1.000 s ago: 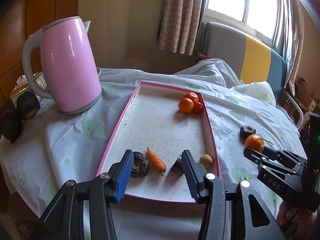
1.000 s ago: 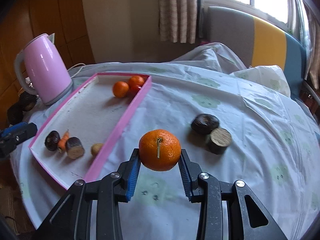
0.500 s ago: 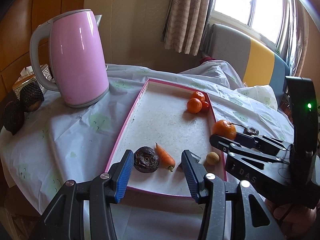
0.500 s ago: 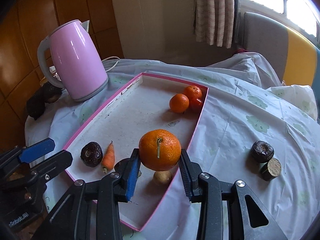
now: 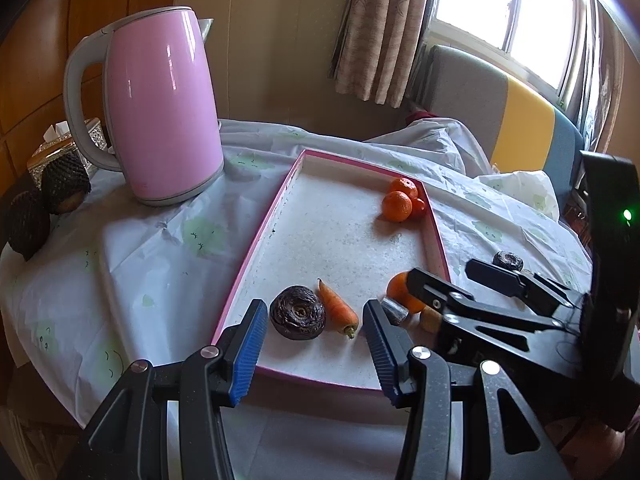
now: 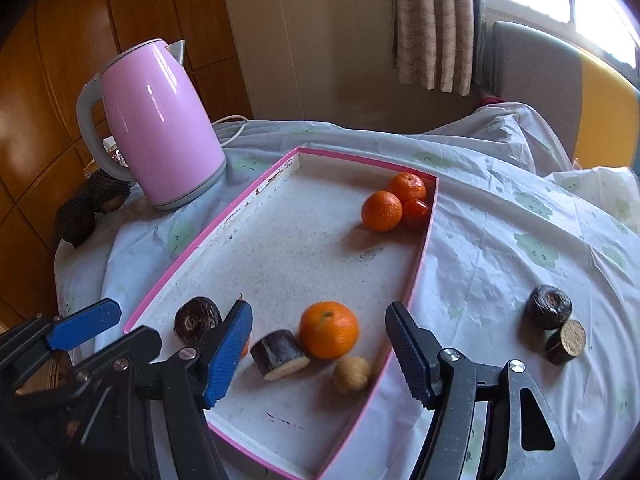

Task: Organize fruits
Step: 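Carry the stemmed mandarin into the tray and open the right tool, then move the right tool to the bark-covered wooden slice and grasp it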

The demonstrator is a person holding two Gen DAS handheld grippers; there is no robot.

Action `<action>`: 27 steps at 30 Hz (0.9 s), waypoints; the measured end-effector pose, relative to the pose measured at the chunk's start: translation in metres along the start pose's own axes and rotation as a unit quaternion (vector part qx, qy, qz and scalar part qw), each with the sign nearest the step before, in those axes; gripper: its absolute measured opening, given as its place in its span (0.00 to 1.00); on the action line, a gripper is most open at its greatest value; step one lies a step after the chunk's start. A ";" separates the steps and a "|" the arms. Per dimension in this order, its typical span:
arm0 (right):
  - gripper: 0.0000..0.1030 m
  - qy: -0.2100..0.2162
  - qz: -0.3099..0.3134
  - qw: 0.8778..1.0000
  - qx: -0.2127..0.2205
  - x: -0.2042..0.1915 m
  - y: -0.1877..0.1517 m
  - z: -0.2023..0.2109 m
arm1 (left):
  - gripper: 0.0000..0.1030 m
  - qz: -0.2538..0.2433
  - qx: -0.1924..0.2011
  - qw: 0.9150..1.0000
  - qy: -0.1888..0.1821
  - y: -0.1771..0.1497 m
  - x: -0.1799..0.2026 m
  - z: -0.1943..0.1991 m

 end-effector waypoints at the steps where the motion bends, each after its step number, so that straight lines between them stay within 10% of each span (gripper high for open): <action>1: 0.68 -0.003 -0.003 1.000 0.003 0.003 -0.002 0.003 | 0.49 -0.001 0.000 1.000 -0.001 0.000 0.001 0.000; 27: 0.63 -0.151 -0.159 0.975 -0.029 0.173 -0.069 0.016 | 0.49 -0.031 -0.034 0.998 -0.042 -0.012 0.042 -0.016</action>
Point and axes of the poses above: each gripper's, at about its wrist camera, not at the fingertips, and z roughly against the way its jaws point, x to its right, y to its top, the point moved 6 cm from there along -z, roughly the way its jaws point, and after that the axes turned 15 degrees about -y, right-handed, at the moved point
